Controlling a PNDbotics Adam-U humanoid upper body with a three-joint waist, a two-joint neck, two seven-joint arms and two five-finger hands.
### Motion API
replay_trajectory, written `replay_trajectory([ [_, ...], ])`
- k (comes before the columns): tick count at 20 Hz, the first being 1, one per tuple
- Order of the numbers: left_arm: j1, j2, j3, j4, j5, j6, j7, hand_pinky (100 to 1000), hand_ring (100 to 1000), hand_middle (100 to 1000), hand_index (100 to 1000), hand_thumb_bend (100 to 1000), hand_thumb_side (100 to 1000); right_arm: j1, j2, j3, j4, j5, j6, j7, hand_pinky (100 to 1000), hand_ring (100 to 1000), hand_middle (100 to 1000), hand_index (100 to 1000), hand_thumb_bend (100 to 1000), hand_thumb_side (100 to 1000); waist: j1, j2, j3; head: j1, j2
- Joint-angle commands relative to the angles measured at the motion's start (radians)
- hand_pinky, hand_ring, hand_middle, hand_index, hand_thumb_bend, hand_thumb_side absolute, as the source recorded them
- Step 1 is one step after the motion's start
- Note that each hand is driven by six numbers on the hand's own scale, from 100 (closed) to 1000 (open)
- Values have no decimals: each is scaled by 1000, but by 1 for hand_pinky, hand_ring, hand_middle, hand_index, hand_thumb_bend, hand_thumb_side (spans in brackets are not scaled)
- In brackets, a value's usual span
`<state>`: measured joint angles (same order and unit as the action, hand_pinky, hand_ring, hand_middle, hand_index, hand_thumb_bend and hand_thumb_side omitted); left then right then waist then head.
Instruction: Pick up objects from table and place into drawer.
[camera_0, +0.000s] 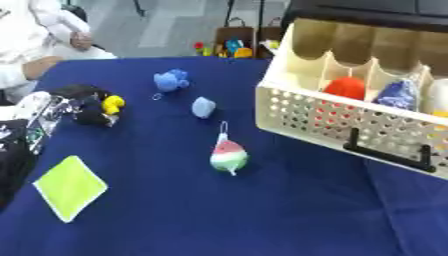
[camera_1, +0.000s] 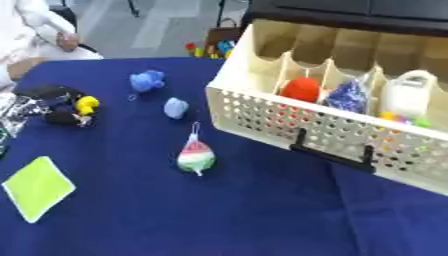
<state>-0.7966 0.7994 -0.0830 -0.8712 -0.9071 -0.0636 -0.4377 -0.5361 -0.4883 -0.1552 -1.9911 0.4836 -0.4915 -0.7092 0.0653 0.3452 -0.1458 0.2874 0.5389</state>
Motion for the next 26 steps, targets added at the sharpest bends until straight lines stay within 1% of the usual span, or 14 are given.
replay_trajectory([
  [1,-17,23,13,0,5,7,7,611,818,785,918,164,737,-12,-15,-4,-9,11,-14,-20,573,597,581,728,100,885,-3,-16,0,7,-11],
  [3,-18,22,13,1,4,9,8,605,811,772,906,166,723,-12,-14,-4,-9,11,-14,-21,574,597,581,728,100,885,-3,-14,0,9,-10],
  [8,-17,20,14,6,3,11,7,582,788,742,886,166,726,-11,-14,-4,-9,12,-14,-23,574,597,580,727,100,885,-3,-12,0,11,-12],
  [17,-20,14,13,10,6,16,13,528,732,673,839,123,687,-10,-13,-6,-9,13,-13,-28,576,597,583,728,100,885,-2,-10,-1,13,-14],
  [21,-23,13,11,9,6,17,9,504,704,651,825,100,630,-9,-12,-6,-9,13,-13,-31,576,596,584,728,100,885,0,-10,-1,13,-14],
  [24,-24,12,11,7,5,18,11,491,692,641,816,100,614,-8,-11,-7,-9,13,-13,-33,576,596,587,728,100,884,1,-11,-1,14,-14],
  [26,-26,12,11,6,4,20,14,481,684,638,814,100,583,-6,-11,-7,-9,13,-12,-34,576,596,587,728,100,883,1,-12,-1,13,-14],
])
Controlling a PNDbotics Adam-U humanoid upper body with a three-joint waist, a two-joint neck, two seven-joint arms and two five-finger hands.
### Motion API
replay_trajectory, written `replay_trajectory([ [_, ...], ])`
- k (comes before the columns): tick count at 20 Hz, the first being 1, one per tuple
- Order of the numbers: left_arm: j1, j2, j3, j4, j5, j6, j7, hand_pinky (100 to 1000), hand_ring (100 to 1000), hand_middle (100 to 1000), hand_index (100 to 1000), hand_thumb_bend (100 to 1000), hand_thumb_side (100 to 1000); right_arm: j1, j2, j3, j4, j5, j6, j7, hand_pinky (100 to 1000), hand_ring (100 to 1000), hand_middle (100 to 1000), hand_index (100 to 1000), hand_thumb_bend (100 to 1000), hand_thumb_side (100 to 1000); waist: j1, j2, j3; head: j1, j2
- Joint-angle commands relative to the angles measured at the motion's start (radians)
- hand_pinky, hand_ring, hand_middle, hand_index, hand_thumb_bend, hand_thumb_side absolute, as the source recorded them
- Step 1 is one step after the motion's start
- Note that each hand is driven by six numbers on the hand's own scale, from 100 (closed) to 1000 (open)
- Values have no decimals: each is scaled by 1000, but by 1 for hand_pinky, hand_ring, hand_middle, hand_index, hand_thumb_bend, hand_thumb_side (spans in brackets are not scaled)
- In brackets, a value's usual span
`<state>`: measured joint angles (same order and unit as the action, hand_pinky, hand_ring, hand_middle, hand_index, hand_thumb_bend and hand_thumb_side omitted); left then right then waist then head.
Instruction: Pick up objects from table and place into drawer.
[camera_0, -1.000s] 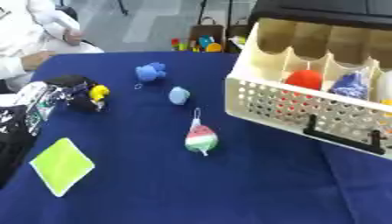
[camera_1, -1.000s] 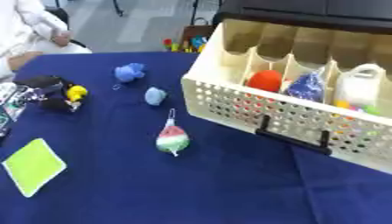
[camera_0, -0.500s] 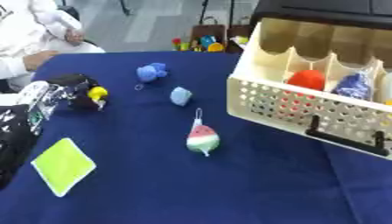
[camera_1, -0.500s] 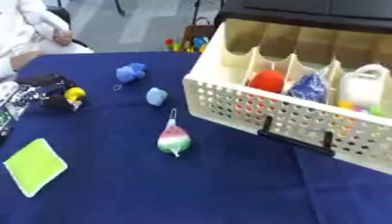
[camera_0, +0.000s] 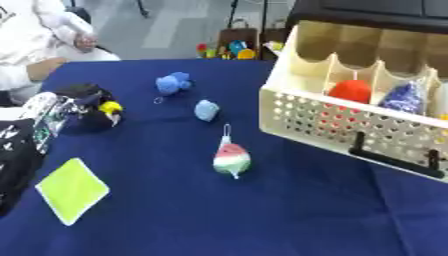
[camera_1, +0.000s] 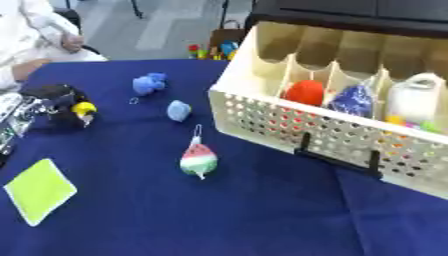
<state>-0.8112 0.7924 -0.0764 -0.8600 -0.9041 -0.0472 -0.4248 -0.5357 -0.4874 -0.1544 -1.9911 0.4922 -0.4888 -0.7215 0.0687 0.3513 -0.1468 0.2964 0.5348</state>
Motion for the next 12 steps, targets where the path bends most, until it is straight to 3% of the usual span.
replay_trajectory([
  [1,-13,18,4,-6,0,4,3,476,680,636,811,100,570,-6,-12,-8,-9,5,-15,-23,576,596,588,728,100,883,-2,-19,1,4,-8],
  [12,-32,23,2,-22,-14,8,35,436,623,590,769,100,494,0,-10,-9,-9,4,-13,-25,577,596,593,728,100,881,-1,-29,9,0,2],
])
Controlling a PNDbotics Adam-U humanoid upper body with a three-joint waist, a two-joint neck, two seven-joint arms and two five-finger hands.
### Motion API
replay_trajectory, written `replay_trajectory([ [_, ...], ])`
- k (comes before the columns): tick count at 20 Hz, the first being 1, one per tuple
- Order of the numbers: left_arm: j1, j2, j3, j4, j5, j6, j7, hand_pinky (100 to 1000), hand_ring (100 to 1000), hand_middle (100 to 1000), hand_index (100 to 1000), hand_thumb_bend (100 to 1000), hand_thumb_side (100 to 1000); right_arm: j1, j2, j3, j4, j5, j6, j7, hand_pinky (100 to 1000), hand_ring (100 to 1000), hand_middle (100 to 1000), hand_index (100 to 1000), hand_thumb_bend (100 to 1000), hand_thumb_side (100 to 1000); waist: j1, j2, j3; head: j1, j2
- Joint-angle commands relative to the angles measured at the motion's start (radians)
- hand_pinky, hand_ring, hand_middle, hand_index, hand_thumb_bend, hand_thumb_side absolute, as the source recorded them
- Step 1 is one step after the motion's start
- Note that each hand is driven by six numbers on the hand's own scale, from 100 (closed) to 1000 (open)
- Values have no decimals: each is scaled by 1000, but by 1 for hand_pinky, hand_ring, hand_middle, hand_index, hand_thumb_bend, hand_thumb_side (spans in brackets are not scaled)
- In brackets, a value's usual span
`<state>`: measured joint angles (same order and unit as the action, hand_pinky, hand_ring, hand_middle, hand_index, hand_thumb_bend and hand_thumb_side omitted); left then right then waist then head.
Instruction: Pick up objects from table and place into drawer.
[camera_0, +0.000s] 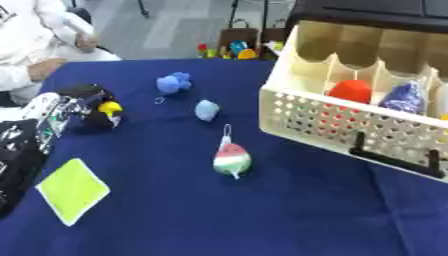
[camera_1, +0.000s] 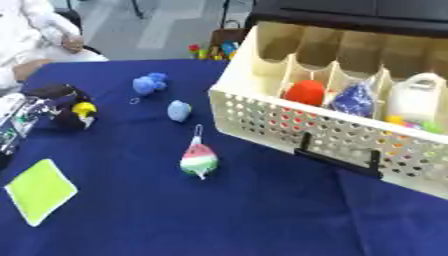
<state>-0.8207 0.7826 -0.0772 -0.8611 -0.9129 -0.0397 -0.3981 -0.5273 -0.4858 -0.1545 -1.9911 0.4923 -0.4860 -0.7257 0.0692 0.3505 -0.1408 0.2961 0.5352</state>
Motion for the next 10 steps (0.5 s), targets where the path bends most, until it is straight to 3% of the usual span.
replay_trajectory([
  [1,-25,35,2,-24,-6,2,9,436,622,590,769,100,490,-7,-11,-9,-9,4,-16,-20,578,596,593,728,100,881,-2,-30,5,0,3],
  [10,-43,53,-4,-64,-2,14,-13,433,623,593,772,100,472,2,-11,-9,-9,1,-13,-19,581,598,602,729,100,879,2,-50,16,-6,18],
])
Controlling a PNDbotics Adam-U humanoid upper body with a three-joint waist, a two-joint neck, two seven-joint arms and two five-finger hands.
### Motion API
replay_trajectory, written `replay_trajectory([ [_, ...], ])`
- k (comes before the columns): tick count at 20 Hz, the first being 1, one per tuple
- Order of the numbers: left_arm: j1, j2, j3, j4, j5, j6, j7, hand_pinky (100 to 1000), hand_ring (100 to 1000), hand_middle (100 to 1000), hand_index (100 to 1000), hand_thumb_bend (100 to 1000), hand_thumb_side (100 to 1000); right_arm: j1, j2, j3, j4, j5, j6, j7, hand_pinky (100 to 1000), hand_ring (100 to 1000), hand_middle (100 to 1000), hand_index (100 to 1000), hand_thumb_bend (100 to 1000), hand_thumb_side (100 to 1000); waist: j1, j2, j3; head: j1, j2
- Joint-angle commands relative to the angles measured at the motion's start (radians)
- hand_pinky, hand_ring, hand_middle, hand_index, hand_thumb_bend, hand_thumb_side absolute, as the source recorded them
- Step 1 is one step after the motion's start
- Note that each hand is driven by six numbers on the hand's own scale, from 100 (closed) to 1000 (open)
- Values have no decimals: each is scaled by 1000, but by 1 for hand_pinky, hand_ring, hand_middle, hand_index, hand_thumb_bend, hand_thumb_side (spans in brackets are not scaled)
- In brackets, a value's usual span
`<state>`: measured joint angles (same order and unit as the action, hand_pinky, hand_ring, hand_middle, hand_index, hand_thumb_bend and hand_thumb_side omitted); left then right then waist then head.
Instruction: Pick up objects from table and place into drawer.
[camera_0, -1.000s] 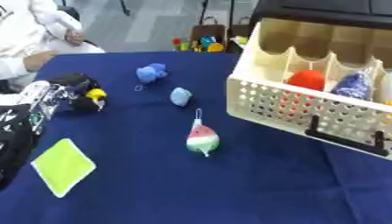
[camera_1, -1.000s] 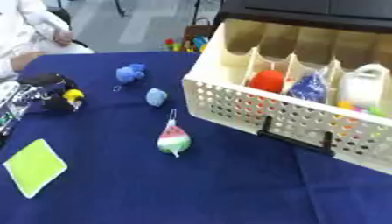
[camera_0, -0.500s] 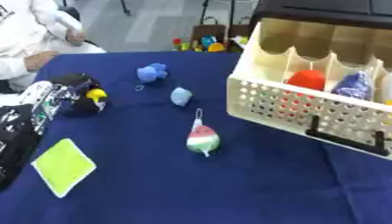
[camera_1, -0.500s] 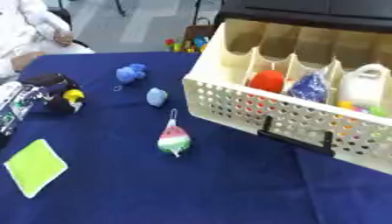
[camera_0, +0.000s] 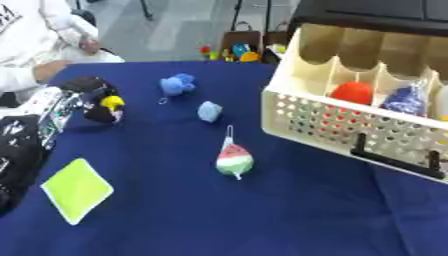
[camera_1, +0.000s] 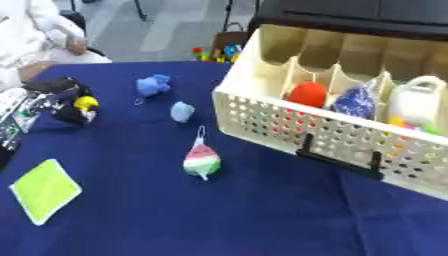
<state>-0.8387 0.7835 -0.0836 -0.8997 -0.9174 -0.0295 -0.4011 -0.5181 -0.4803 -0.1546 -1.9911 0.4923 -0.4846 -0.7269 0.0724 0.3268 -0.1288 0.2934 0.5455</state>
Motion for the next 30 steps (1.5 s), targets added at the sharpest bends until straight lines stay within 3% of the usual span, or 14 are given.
replay_trajectory([
  [1,-27,55,1,-32,3,5,-16,433,624,594,772,100,470,-7,-17,-9,-9,1,-14,-17,581,598,603,729,100,879,0,-28,5,-5,9],
  [8,-39,74,-14,-122,41,-12,-51,425,620,588,771,100,439,-1,-20,-9,-9,-5,-13,-13,581,600,611,729,100,878,6,-45,15,-16,25],
  [21,-70,124,-69,-453,243,-44,-103,413,610,566,769,100,394,14,-23,-9,-9,-20,-7,-6,582,603,629,729,100,876,17,-89,31,-54,61],
  [30,-149,83,-127,-681,324,-38,-190,418,613,563,772,100,370,19,-25,-8,-9,-31,-5,-3,581,605,638,730,100,874,12,-113,28,-96,93],
])
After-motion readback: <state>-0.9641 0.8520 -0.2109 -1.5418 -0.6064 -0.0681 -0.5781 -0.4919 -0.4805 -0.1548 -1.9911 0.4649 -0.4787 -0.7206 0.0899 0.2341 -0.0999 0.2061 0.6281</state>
